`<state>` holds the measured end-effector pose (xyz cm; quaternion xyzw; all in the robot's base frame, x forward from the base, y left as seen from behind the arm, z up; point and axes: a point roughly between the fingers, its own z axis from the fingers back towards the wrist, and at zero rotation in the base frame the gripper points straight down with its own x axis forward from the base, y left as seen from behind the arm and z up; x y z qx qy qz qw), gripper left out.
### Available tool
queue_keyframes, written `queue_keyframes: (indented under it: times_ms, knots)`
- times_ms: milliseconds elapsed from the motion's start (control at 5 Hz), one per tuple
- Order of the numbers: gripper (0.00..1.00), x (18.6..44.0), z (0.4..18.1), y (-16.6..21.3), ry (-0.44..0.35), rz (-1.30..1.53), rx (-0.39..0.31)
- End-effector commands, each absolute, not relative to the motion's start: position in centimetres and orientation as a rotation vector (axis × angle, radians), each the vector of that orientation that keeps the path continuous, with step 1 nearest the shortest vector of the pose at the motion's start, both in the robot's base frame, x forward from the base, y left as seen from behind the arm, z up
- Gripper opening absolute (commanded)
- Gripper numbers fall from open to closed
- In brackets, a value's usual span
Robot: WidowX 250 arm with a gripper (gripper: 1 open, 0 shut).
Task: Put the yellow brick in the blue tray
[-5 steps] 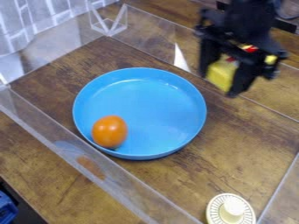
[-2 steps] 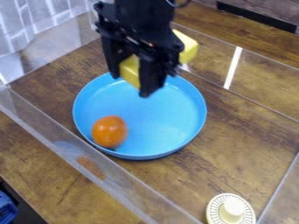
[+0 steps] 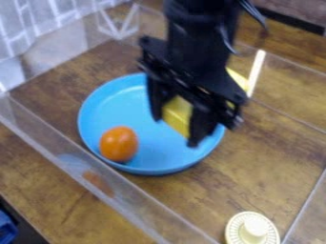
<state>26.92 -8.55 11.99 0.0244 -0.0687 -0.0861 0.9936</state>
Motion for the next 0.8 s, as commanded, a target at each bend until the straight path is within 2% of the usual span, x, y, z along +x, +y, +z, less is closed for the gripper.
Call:
queue_keyframes:
  times_ms: [0, 400, 600]
  knots:
    - [0.0, 28.8, 13.6, -7.2, -0.205, -0.159, 0.043]
    - [0.0, 30.0, 13.4, -3.9, -0.201, -0.073, 0.076]
    - [0.0, 29.3, 13.1, -3.8, -0.187, -0.06, 0.078]
